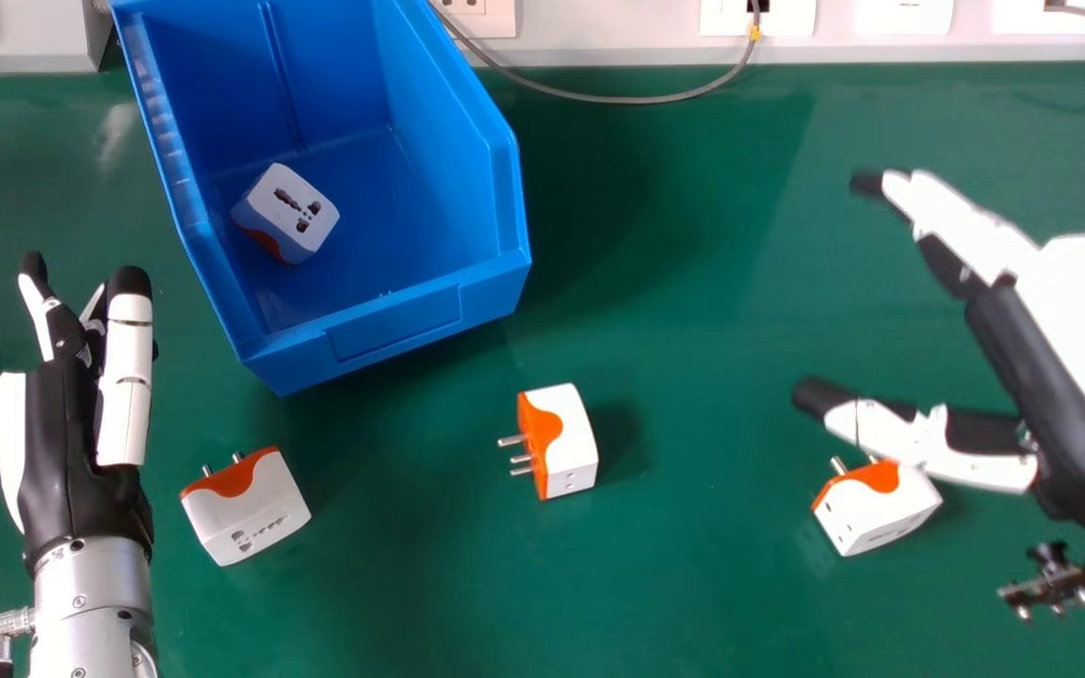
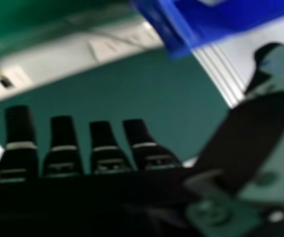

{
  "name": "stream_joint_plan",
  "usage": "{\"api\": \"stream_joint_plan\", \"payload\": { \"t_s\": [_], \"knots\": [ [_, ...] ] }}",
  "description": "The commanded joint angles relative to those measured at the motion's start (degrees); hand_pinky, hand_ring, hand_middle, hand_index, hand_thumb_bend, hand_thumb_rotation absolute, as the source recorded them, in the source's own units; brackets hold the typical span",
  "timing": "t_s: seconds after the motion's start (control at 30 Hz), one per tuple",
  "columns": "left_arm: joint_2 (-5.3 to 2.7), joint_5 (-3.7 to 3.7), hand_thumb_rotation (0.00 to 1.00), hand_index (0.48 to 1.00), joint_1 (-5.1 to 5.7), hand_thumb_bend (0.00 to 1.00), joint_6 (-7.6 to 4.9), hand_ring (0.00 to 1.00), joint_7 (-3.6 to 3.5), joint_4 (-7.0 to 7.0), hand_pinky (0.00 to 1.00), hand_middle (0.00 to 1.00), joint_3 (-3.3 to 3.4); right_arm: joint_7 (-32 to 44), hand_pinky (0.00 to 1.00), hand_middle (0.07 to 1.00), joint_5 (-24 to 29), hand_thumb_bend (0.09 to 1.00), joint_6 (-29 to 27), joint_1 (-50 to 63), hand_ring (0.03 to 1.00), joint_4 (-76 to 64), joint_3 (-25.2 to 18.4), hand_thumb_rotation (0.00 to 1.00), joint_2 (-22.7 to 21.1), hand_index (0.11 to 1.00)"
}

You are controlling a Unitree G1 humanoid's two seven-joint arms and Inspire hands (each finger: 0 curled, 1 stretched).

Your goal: Pick all objects and put in blue box

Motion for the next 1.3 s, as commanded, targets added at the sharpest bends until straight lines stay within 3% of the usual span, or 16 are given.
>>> {"api": "stream_joint_plan", "payload": {
  "t_s": [0.0,0.1,0.23,0.3,0.4,0.5,0.67,0.77,1.0,1.27],
  "knots": [
    [0.83,-0.01,0.87,0.919,0.04,0.49,-0.28,0.92,-0.11,-1.14,0.87,0.91,0.46,0.9,0.79,0.943,-0.5,0.462,-1.7,-1.6,0.903,2.5,-0.1,0.76,-2.9,0.92],
    [1.0,0.03,0.87,0.92,0.07,0.5,-0.65,0.92,-0.16,-0.79,0.87,0.91,0.44,2.8,0.81,0.952,-0.7,0.477,-2.9,-3.3,0.911,6.4,0.8,0.79,-5.9,0.927],
    [1.41,0.92,0.87,0.921,0.2,0.5,-1.19,0.92,0.29,-0.5,0.87,0.91,0.43,4.9,0.83,0.963,-0.2,0.495,-4.9,-6.3,0.924,11.8,2.2,0.82,-9.5,0.937],
    [1.27,0.47,0.87,0.919,0.32,0.51,-0.64,0.92,0.14,-0.98,0.87,0.91,0.55,5.3,0.85,0.976,-0.2,0.525,-6.1,-7.4,0.939,13.8,2.8,0.86,-10.7,0.949],
    [1.16,-1.31,0.87,0.917,0.49,0.51,0.28,0.92,-1.01,-1.73,0.87,0.9,0.87,6.0,0.86,0.984,-0.3,0.542,-7.5,-9.1,0.947,16.6,3.8,0.87,-12.4,0.958],
    [1.37,-2.13,0.87,0.916,0.35,0.5,0.48,0.92,-1.69,-1.54,0.87,0.9,1.29,7.2,0.87,0.99,-0.1,0.553,-8.7,-10.4,0.952,18.8,4.7,0.89,-14.0,0.966],
    [1.82,-2.5,0.88,0.917,0.23,0.49,0.11,0.92,-1.96,-0.91,0.89,0.9,1.6,9.2,0.88,0.997,-0.5,0.574,-10.0,-13.1,0.962,21.6,6.7,0.9,-16.1,0.977],
    [1.63,-2.54,0.88,0.917,0.48,0.49,0.24,0.93,-1.9,-1.46,0.89,0.9,1.65,10.5,0.88,0.998,-0.9,0.585,-11.3,-15.5,0.964,23.5,8.3,0.9,-17.4,0.98],
    [1.74,-2.55,0.88,0.915,0.26,0.49,-0.13,0.93,-2.27,-1.0,0.9,0.9,2.11,13.4,0.89,1.0,-2.2,0.615,-13.6,-20.9,0.969,27.4,11.9,0.91,-19.8,0.983],
    [1.64,-2.77,0.88,0.913,0.48,0.48,-0.06,0.92,-2.36,-1.41,0.89,0.89,2.5,15.2,0.9,0.992,-5.1,0.623,-15.5,-27.2,0.965,32.4,16.5,0.86,-20.6,0.973]
  ]
}}
